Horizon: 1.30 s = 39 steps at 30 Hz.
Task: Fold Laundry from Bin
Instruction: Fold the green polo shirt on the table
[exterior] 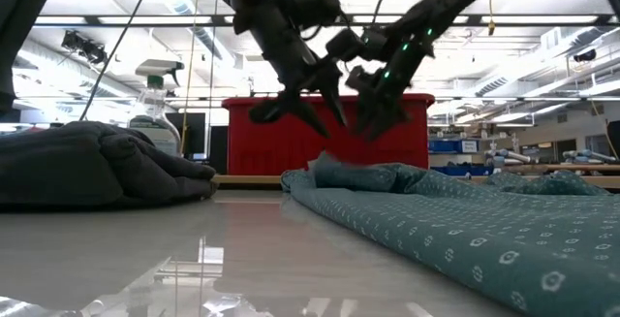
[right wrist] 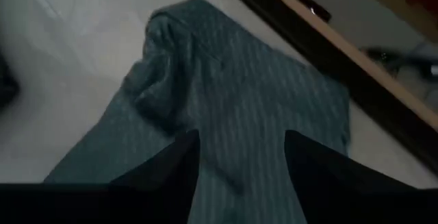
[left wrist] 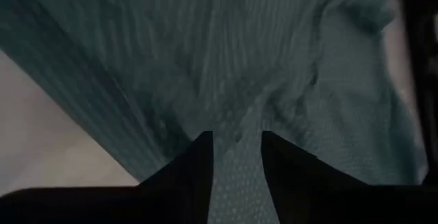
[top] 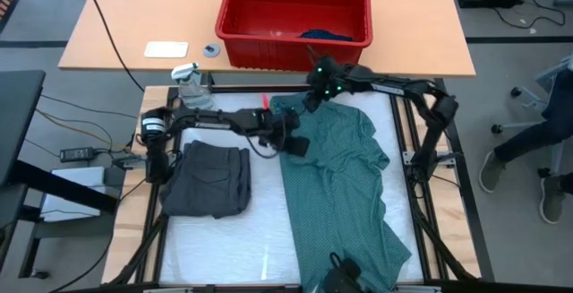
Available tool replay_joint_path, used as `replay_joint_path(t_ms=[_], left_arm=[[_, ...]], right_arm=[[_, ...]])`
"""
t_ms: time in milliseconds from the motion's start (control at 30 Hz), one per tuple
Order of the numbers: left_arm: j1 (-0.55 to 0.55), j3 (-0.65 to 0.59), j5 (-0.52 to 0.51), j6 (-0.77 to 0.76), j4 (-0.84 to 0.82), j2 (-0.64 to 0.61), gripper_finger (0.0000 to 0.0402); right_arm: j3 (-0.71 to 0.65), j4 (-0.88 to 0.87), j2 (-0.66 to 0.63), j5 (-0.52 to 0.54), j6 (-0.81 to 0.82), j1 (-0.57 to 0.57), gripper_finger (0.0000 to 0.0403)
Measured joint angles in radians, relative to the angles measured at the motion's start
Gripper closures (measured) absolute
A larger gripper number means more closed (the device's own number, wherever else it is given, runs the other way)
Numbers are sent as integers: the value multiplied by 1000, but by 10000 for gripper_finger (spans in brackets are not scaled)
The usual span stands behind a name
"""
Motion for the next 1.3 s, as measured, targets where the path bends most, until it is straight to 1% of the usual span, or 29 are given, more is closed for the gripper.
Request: replay_joint_path(t_ms=[100, 167, 267, 333, 467, 533, 600, 700, 800, 1000, 1067, 1167, 1233, 1300], left_arm=[[61, 1, -10, 79, 14, -33, 263], [105, 1, 13, 140, 28, -50, 263], [159, 3, 25, 269, 56, -44, 262], [193, 2, 53, 323, 55, -12, 262], [247, 0, 153, 387, 75, 77, 262], [266, 1, 165, 414, 85, 111, 262], [289, 1, 161, 438, 58, 141, 262], [333, 0, 118, 450, 13, 170, 267], [372, 0, 104, 473, -34, 182, 275], [410, 0, 101, 508, -68, 185, 284], [414, 0, 135, 496, -65, 185, 285], [405, 0, 241, 467, -67, 176, 285], [382, 0, 301, 457, -69, 158, 285], [358, 0, 320, 460, -71, 132, 285]], right_arm=[[-4, -97, -60, 0, 56, 18, 186], [-32, -126, -97, -4, 99, 30, 186], [-97, -131, -160, -7, 182, 54, 186], [-153, -128, -207, -7, 256, 83, 186], [-300, -68, -316, -15, 403, 185, 186], [-362, -11, -363, -16, 470, 248, 186], [-411, 32, -391, -1, 541, 322, 186], [-441, 57, -403, 60, 607, 426, 186], [-441, 66, -396, 128, 665, 511, 186], [-442, 86, -369, 187, 784, 640, 186], [-442, 89, -358, 205, 819, 678, 186], [-442, 87, -346, 221, 874, 727, 186], [-442, 88, -336, 249, 900, 755, 186], [-442, 88, -314, 293, 902, 769, 187]])
